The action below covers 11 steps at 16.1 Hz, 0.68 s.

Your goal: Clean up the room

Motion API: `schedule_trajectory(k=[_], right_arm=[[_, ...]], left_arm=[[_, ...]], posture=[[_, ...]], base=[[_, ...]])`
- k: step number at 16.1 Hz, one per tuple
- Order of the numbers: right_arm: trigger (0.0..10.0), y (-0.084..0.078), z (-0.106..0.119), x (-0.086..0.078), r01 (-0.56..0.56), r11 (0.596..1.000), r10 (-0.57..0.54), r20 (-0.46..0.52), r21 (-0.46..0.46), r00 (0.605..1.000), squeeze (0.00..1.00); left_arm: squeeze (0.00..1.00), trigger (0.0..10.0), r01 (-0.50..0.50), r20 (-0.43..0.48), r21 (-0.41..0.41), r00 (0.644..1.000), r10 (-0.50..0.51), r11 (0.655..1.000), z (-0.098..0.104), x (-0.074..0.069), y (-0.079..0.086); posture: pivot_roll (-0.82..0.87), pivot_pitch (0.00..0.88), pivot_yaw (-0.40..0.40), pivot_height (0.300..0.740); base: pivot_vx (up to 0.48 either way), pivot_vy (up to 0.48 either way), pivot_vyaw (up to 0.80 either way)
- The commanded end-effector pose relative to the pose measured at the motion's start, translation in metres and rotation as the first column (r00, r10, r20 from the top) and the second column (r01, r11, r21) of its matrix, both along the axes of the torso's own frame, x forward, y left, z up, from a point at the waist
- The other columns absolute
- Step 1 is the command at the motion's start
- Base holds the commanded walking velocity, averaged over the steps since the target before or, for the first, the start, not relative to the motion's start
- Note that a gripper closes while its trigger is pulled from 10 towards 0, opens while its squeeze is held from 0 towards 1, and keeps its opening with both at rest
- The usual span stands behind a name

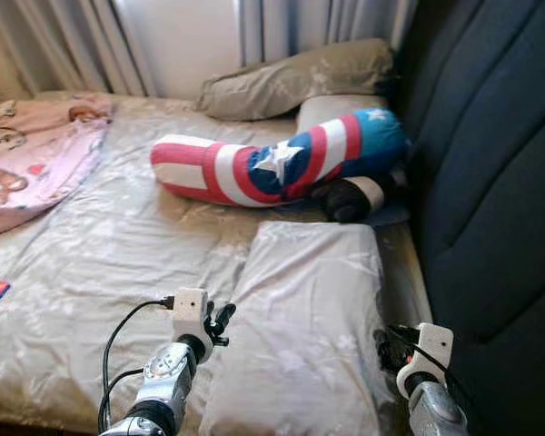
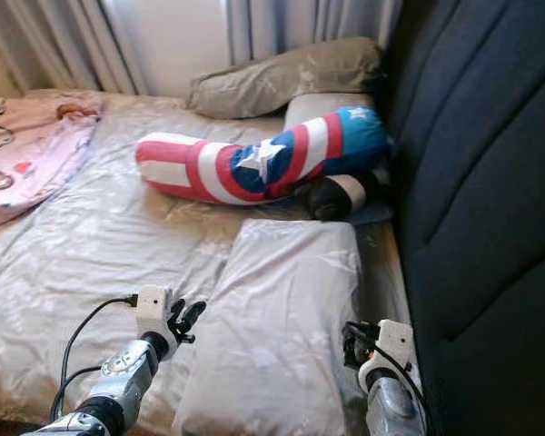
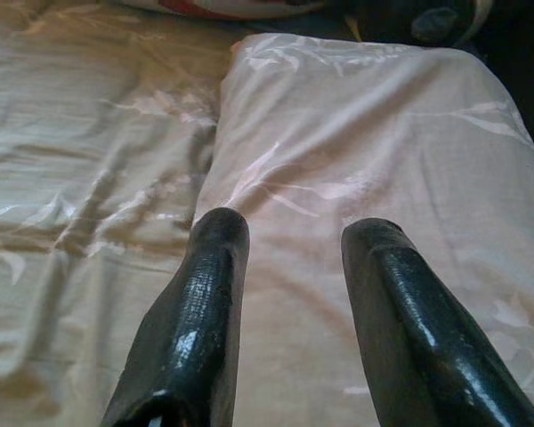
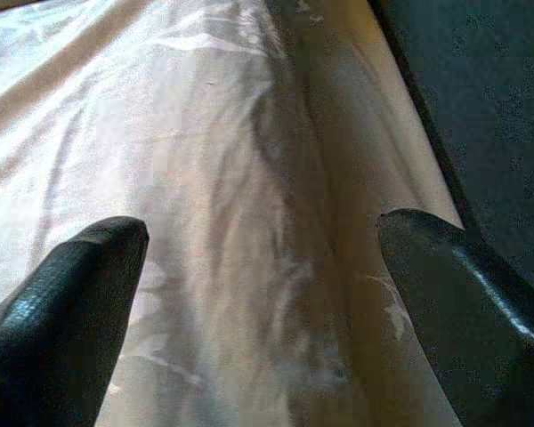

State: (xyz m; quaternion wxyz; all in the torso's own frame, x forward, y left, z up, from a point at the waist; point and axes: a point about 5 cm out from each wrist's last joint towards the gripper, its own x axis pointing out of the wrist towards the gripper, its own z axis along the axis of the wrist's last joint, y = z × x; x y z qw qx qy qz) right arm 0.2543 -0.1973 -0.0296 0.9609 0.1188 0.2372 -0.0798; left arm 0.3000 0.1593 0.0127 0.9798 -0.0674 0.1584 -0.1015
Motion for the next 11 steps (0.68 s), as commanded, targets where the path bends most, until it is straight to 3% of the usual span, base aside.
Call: schedule_trajectory(k=[1,4,7,9,10,11], right_arm=[[10.0,0.000,0.004,0.004,0.005,1.000,-0.005,0.029,-0.006,1.000,0.00],[10.0,0.002,0.019,0.016,-0.032,0.997,0.042,0.137,-0.072,0.990,0.00],[10.0,0.003,0.045,0.027,0.008,0.993,0.029,0.323,-0.114,0.946,0.00],[10.0,0.003,0.052,0.028,0.023,0.991,0.028,0.378,-0.130,0.925,0.00],[10.0,0.004,0.054,0.025,0.014,0.990,0.043,0.396,-0.141,0.917,0.00],[10.0,0.004,0.050,0.022,0.003,0.987,0.059,0.375,-0.161,0.925,0.00]], left_arm=[[0.00,10.0,-0.006,0.024,-0.003,1.000,0.006,1.000,0.002,0.001,0.000],[0.00,10.0,-0.022,0.160,0.088,0.987,0.008,0.996,0.018,0.007,0.003],[0.00,10.0,-0.038,0.282,0.074,0.959,0.016,0.997,0.034,0.011,-0.003],[0.00,10.0,-0.053,0.306,0.072,0.952,0.028,0.996,0.036,0.010,0.000],[0.00,10.0,-0.034,0.328,0.109,0.945,-0.004,0.993,0.038,0.007,0.000],[0.00,10.0,-0.023,0.333,0.111,0.943,-0.015,0.994,0.038,0.006,-0.001]], posture=[[-0.01,0.028,-0.033,0.740],[-0.01,0.030,-0.032,0.740],[-0.02,0.029,-0.031,0.740],[-0.03,0.029,-0.032,0.740],[-0.02,0.030,-0.035,0.740],[-0.02,0.029,-0.036,0.740]], base=[[0.000,0.000,0.00],[0.000,0.000,0.00],[0.000,0.000,0.00],[0.000,0.000,0.00],[0.000,0.000,0.00],[0.000,0.000,0.00]])
